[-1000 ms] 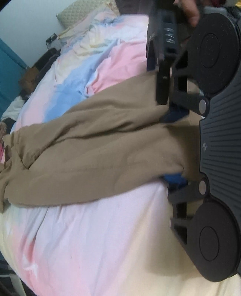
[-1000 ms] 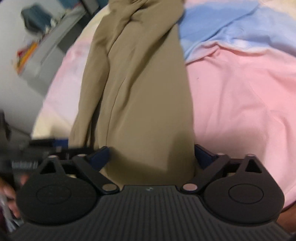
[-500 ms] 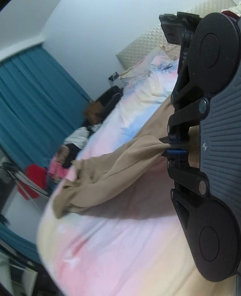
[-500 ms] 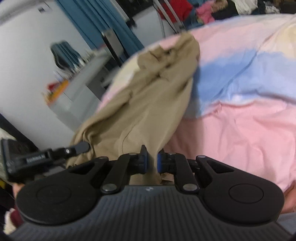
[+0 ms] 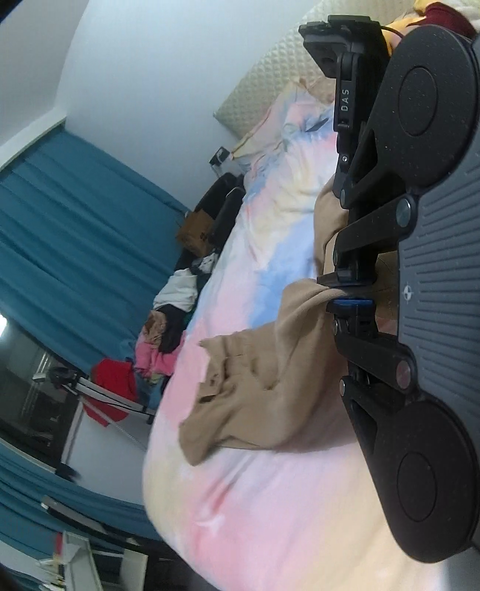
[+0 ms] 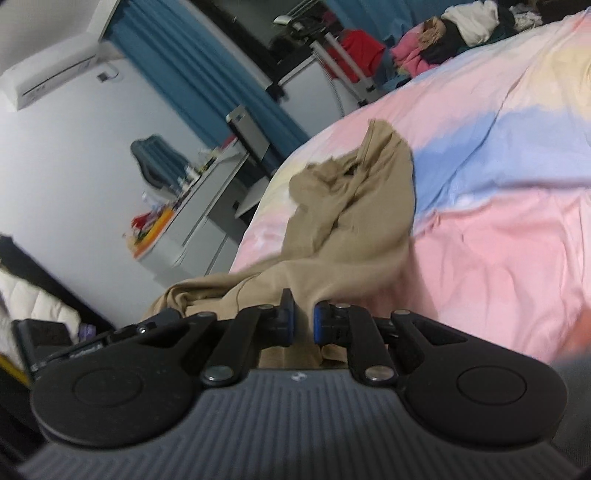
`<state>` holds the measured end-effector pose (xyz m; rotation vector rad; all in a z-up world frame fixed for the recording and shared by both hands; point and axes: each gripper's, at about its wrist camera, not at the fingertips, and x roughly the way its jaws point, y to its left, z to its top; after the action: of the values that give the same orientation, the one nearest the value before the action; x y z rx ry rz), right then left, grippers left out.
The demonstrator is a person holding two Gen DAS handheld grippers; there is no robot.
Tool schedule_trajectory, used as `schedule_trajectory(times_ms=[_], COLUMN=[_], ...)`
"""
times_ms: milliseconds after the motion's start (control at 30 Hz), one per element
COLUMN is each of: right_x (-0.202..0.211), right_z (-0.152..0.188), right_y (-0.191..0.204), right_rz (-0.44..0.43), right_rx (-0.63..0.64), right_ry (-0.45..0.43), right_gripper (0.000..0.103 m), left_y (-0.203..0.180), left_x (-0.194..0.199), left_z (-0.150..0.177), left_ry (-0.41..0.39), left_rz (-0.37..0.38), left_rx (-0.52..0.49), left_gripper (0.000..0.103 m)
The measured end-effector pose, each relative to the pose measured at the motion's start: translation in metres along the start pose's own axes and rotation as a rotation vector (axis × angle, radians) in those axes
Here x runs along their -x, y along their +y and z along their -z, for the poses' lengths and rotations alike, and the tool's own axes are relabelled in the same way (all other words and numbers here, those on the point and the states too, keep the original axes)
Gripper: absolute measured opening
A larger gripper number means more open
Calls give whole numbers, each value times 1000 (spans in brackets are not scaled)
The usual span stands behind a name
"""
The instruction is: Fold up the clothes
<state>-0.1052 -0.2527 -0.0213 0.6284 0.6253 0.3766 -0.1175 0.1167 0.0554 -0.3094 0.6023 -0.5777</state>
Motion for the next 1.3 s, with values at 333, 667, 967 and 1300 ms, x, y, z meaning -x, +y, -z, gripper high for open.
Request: schedule_trajectory(times_ms=[333,667,967,1300], right_x=[-118,-262,-297,-264], right_z=[-93,-102,-89,-76], right_y=[0,-53,-66,-36], right_rz=[99,273,339,324], right_rx=[84,184,246,336], right_ry=[-80,-5,49,-9], right_gripper=[13,13,15,88], left_y=[17,99,125,88], left_x=[-98,-248,-291,-248], left_z=[-87,-70,-53,-54], left_ry=[-44,30,70,5], left_rz=[-163,-303,-333,-360], left_rx=[-74,-64,-84,-124], left_gripper=[7,8,11,71])
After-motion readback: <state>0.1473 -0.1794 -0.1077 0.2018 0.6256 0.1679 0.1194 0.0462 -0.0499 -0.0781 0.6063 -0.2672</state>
